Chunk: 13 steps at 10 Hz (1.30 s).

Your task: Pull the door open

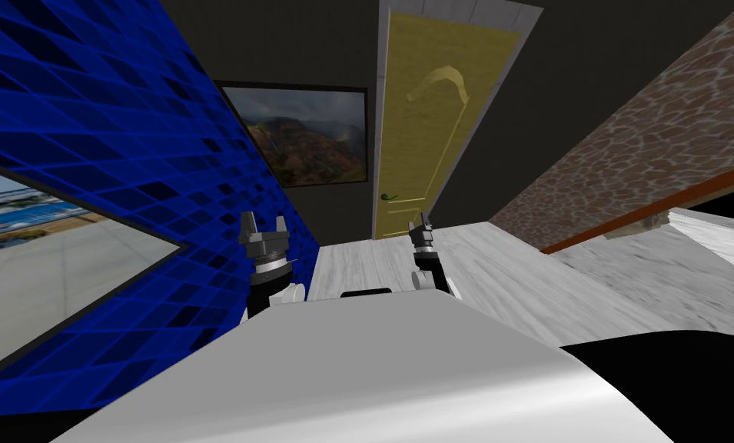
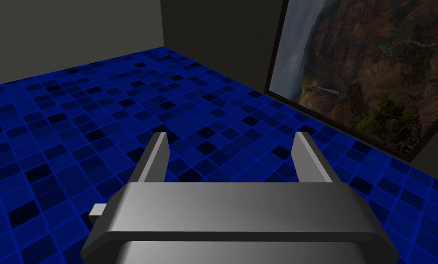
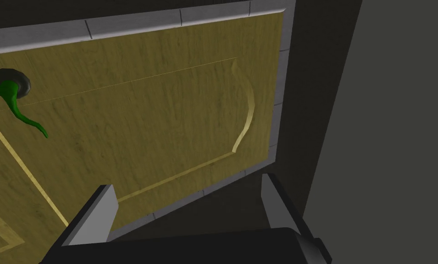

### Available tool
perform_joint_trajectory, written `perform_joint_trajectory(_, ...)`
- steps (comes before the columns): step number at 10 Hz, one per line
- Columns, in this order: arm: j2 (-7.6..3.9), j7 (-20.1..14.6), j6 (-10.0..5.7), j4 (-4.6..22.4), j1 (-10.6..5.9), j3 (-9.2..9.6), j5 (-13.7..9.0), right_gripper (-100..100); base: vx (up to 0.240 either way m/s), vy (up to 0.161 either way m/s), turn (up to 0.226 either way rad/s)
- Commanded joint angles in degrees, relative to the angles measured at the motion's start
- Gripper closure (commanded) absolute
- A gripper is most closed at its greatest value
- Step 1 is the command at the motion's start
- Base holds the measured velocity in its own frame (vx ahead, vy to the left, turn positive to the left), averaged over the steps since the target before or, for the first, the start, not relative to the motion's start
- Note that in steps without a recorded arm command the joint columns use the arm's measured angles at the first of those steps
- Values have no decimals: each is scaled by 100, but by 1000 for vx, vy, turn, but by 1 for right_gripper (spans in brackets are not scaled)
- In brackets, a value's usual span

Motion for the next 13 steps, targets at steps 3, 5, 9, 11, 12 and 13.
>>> perform_joint_trajectory(3,-111,2,-104,415,-111,-50,-1,-100,99,-14,46)
perform_joint_trajectory(5,-169,7,-156,658,-186,-79,0,-100,99,-34,54)
perform_joint_trajectory(9,-314,20,-293,1293,-384,-154,4,-100,118,-31,67)
perform_joint_trajectory(11,-371,26,-349,1557,-466,-185,5,-100,106,-13,57)
perform_joint_trajectory(12,-399,28,-378,1690,-508,-200,6,-100,91,-22,52)
perform_joint_trajectory(13,-428,31,-406,1823,-549,-216,7,-100,97,-34,58)
